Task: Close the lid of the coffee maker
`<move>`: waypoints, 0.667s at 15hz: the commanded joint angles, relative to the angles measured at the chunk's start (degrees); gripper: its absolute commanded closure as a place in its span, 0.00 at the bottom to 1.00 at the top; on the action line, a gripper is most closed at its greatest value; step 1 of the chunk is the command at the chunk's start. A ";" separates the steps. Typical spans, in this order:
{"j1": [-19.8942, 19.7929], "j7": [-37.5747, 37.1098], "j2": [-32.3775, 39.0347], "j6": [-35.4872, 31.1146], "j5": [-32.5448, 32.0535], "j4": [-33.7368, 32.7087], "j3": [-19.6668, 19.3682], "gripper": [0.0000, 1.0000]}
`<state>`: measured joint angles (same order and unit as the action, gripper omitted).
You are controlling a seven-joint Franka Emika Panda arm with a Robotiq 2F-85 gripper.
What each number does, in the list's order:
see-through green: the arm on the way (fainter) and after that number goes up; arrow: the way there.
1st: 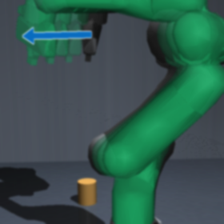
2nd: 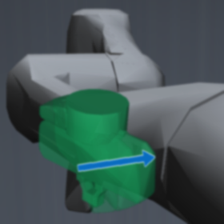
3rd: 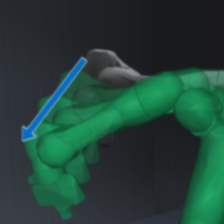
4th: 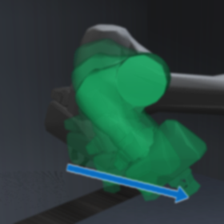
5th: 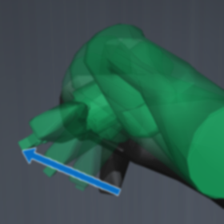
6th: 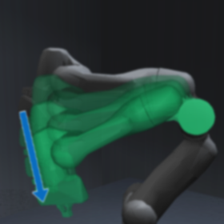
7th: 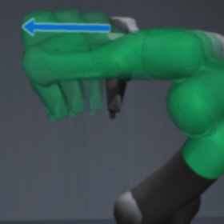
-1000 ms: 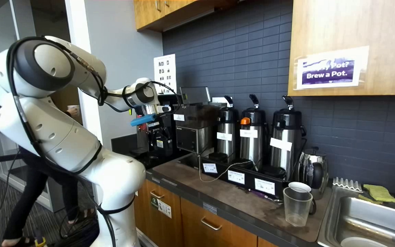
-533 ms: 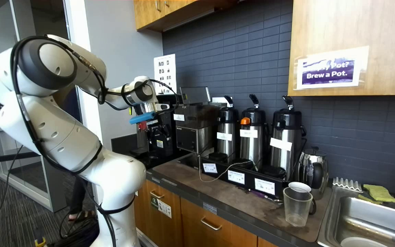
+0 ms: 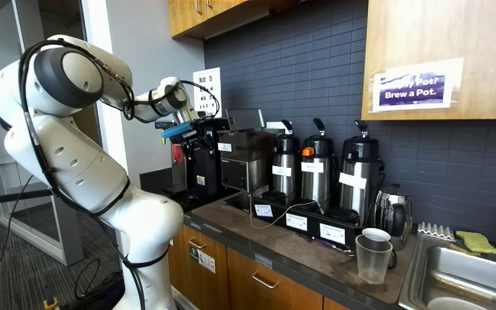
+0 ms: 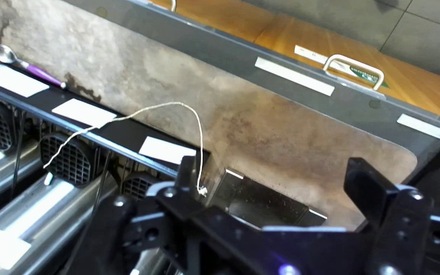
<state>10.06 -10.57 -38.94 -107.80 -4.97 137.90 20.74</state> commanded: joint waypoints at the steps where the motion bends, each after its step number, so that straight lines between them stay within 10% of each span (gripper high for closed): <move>1: 0.06 -0.59 4.99 1.27 -3.00 -8.58 1.18 0.00; 10: 0.08 -1.17 17.05 4.41 -6.84 -28.08 3.64 0.00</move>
<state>10.01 -10.61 -27.81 -106.65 -9.57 117.80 23.33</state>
